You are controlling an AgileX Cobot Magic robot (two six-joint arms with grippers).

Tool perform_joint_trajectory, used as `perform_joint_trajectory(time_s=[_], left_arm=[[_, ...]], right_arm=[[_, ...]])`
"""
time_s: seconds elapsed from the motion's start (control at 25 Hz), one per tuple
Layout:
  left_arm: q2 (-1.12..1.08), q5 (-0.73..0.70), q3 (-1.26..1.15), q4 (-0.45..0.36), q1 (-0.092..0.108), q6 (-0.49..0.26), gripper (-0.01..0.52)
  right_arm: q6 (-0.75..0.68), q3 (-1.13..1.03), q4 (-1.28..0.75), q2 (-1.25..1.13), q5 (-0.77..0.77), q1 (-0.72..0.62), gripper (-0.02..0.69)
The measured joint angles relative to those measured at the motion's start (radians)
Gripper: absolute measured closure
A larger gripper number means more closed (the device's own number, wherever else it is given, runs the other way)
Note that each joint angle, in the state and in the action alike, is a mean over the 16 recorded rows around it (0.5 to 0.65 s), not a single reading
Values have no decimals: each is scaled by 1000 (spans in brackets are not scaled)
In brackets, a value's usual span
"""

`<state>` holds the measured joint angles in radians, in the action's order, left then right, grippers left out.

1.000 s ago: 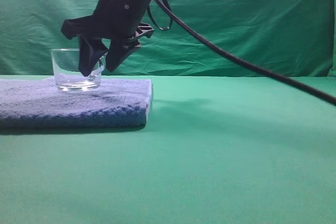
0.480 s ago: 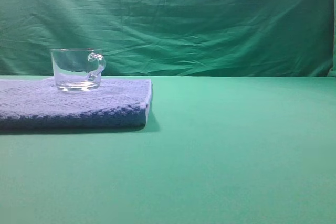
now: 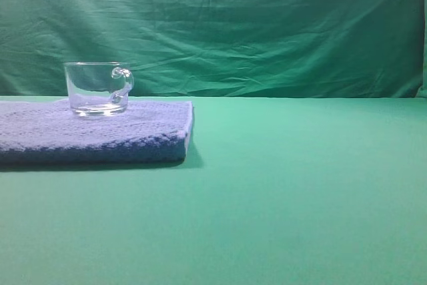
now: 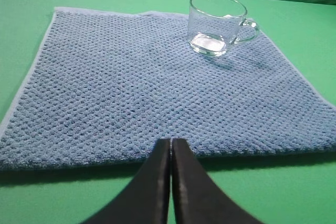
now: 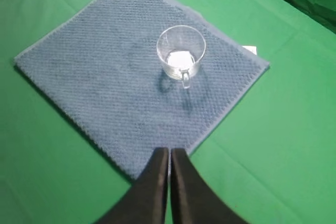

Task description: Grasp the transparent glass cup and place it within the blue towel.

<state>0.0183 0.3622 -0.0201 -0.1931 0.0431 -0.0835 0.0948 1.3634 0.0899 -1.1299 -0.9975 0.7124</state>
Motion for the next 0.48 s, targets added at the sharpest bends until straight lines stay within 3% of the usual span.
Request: perform_joint_trajectory(time_s=[0.24, 0.48], left_arm=[[0, 0, 0, 0, 0, 0, 514], [0, 0, 0, 0, 0, 0, 514]], right_arm=[[6, -331, 1, 314, 134, 0, 665], [0, -535, -2, 582, 148, 0, 665]])
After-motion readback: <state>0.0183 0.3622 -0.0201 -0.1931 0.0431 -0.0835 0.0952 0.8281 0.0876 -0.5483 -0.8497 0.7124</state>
